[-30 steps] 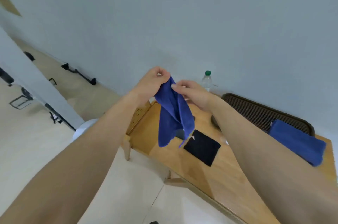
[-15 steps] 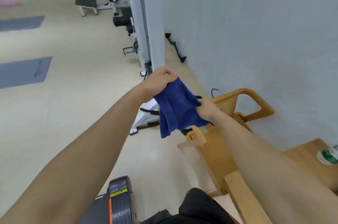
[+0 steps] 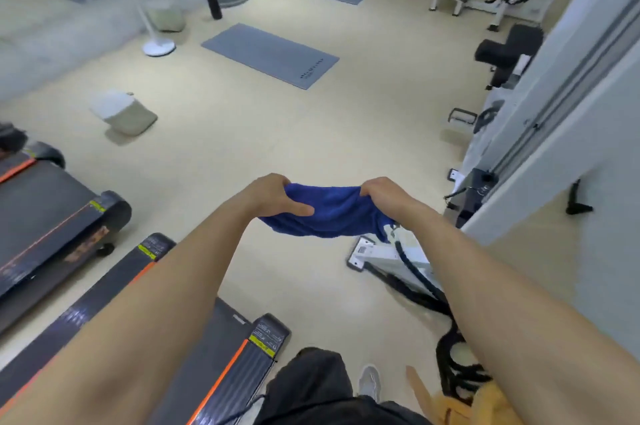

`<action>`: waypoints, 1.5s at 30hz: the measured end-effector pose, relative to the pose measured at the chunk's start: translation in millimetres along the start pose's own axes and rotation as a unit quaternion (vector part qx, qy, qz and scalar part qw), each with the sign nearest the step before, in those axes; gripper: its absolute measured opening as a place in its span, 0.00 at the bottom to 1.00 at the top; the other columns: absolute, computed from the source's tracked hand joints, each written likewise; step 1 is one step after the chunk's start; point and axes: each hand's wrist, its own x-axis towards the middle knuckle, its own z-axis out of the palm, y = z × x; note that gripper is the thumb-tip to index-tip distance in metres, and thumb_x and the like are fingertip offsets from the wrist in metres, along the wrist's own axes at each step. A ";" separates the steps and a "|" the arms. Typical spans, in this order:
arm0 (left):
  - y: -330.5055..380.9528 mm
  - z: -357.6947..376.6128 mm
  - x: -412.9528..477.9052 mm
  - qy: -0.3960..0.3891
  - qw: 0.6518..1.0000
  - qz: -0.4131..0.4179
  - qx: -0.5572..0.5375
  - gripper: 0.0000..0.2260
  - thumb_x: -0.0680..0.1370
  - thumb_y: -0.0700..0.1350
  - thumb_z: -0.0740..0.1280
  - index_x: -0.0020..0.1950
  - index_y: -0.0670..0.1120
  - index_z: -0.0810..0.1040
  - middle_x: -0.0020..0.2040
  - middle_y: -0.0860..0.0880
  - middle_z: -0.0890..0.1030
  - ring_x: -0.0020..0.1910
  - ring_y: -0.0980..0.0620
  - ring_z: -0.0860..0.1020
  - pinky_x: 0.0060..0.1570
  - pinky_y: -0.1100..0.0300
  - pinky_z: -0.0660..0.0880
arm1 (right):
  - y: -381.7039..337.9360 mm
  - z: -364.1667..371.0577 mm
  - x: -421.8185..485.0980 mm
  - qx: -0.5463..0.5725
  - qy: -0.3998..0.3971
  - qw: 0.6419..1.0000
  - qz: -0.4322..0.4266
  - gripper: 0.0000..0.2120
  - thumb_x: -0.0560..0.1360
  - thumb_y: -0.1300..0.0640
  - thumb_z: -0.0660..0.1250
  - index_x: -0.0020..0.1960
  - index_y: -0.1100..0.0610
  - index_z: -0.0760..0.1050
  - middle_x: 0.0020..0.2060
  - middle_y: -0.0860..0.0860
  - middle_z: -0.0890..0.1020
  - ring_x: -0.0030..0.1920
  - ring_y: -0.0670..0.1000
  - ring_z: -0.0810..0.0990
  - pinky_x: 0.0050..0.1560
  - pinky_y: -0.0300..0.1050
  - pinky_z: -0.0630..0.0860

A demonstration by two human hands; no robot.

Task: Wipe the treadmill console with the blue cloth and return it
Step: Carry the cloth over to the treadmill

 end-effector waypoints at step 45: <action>-441.6 -152.9 -342.7 0.621 0.252 -0.655 -0.349 0.16 0.82 0.53 0.62 0.49 0.42 0.82 0.47 0.42 0.83 0.48 0.42 0.80 0.53 0.48 0.75 | -496.5 779.7 -133.3 -0.344 -0.734 0.328 -0.485 0.08 0.61 0.55 0.59 0.39 0.57 0.70 0.28 0.53 0.71 0.31 0.55 0.69 0.32 0.44 0.63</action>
